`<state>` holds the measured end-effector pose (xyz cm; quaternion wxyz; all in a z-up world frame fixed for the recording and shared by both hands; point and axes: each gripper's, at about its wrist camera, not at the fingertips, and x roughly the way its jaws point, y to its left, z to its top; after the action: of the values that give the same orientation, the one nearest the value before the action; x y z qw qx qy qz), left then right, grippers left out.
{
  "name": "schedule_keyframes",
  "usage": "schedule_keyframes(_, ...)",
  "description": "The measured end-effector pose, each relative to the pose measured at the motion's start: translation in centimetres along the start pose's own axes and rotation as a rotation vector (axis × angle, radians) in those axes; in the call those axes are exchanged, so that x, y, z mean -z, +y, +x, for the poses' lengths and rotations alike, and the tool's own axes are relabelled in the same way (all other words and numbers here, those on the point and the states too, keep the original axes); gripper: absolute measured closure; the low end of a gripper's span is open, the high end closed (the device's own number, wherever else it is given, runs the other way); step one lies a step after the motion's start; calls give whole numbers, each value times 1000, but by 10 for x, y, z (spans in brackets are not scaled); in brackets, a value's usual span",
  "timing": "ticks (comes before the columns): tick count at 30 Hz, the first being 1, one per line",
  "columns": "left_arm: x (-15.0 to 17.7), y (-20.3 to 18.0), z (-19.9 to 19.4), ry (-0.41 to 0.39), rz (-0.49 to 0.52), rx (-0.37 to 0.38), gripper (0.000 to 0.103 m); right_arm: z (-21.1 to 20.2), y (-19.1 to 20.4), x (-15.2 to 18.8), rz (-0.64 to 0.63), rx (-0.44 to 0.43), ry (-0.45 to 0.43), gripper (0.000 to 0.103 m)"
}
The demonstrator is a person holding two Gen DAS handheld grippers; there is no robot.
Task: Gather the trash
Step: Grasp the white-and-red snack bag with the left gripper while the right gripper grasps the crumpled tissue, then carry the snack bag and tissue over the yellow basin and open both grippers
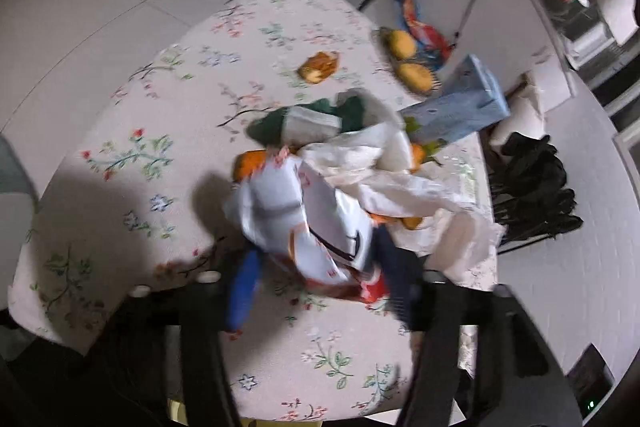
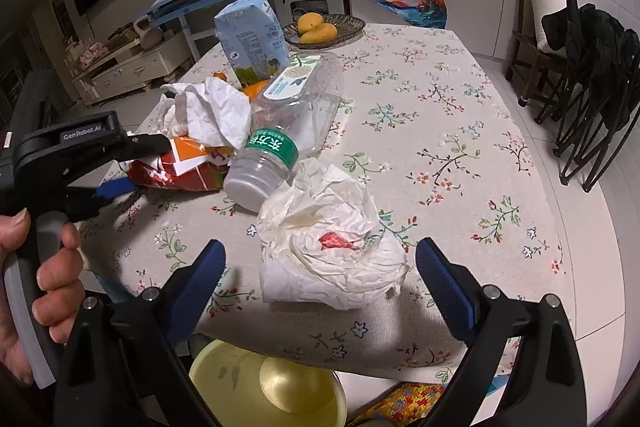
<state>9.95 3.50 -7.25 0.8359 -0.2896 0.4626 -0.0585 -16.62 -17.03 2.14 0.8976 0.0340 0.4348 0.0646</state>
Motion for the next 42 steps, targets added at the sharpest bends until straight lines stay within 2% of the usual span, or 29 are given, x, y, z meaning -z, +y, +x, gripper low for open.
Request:
schedule_keyframes(1,1,-2,-2,-7,10,1,65,1,-1,0,4,-2,2,14)
schedule_keyframes(2,1,-4,-5,-23,25,3,70,2,-2,1,7,-6,7,21)
schedule_keyframes(4,0,-5,-10,-41,39,10,75,4,-3,2,9,-9,15,28)
schedule_keyframes(5,0,-5,-14,-49,48,11,77,5,-4,2,9,-12,21,36)
schedule_keyframes(10,7,-3,-40,-86,98,6,82,4,-6,5,21,-35,23,46)
schedule_keyframes(11,10,-3,-46,-95,109,2,82,4,-7,5,25,-37,23,52)
schedule_keyframes(12,13,-2,-52,-104,122,1,82,3,-8,5,33,-44,20,52)
schedule_keyframes(15,23,0,-67,-122,155,1,83,-2,-10,5,47,-62,6,64)
schedule_keyframes(18,31,3,-83,-142,171,21,83,-8,-13,6,70,-82,-17,69)
schedule_keyframes(24,38,9,-101,-175,188,38,83,-16,-39,9,234,-221,-53,71)
schedule_keyframes(28,42,8,-111,-198,200,69,83,-20,-45,9,287,-264,-78,72)
schedule_keyframes(35,52,7,-127,-217,245,86,83,-35,-33,9,260,-313,-87,72)
schedule_keyframes(38,55,9,-129,-208,251,82,83,-46,-16,22,194,-324,-69,72)
schedule_keyframes(42,61,4,-131,-207,279,77,83,-49,7,56,128,-336,9,72)
